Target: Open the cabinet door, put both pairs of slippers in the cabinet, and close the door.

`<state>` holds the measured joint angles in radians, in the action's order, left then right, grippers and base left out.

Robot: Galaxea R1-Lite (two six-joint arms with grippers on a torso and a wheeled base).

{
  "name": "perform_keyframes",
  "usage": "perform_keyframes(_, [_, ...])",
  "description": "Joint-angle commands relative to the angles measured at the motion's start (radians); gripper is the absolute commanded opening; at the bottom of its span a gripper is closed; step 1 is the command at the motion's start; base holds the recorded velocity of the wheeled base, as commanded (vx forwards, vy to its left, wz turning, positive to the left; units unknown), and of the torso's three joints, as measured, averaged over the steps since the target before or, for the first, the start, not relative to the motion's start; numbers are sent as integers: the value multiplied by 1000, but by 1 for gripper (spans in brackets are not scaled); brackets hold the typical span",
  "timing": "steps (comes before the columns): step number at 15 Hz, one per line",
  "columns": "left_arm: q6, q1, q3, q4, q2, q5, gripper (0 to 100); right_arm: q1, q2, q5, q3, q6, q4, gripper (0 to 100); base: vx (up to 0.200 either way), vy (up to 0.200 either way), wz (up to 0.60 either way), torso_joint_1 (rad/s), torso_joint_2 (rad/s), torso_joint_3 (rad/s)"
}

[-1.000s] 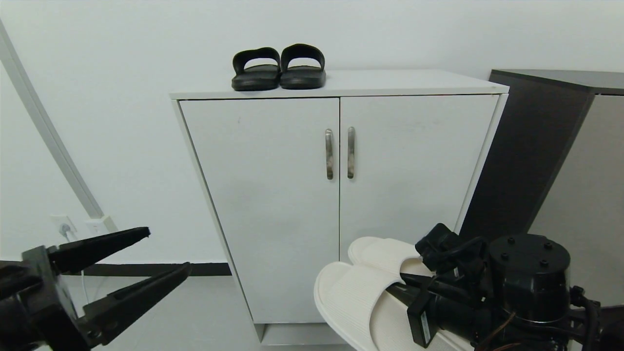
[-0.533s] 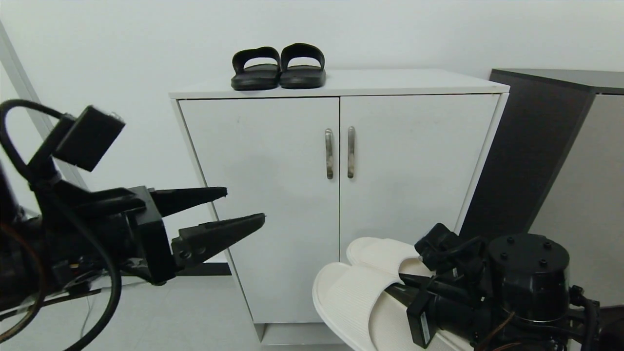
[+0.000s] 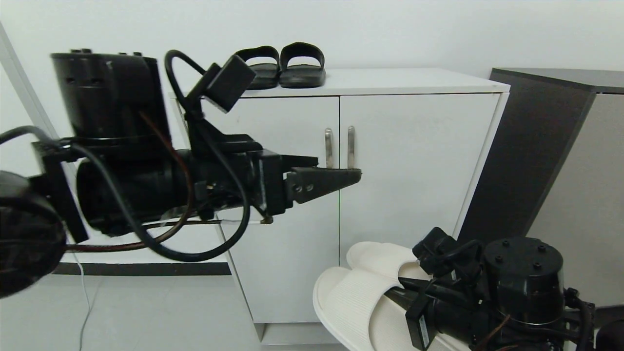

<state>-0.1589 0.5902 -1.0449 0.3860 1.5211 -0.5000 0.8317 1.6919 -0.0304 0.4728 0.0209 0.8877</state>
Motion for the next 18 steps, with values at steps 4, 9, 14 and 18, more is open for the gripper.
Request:
perform_keyframes(4, [-136, 25, -224, 7, 218, -14, 100, 1, 9, 15, -6, -1, 1, 0, 0, 0, 0, 0, 0, 0])
perform_keyframes(9, [-214, -3, -299, 68, 334, 1, 100, 1, 12, 20, -11, -1, 1, 0, 0, 0, 0, 0, 0, 0])
perform_keyframes(14, [-220, -58, -340, 67, 384, 3, 100, 1, 15, 20, -10, -1, 1, 0, 0, 0, 0, 0, 0, 0])
perform_keyframes(18, [-218, -64, -377, 67, 421, 35, 100, 0, 15, 20, -10, -1, 1, 0, 0, 0, 0, 0, 0, 0])
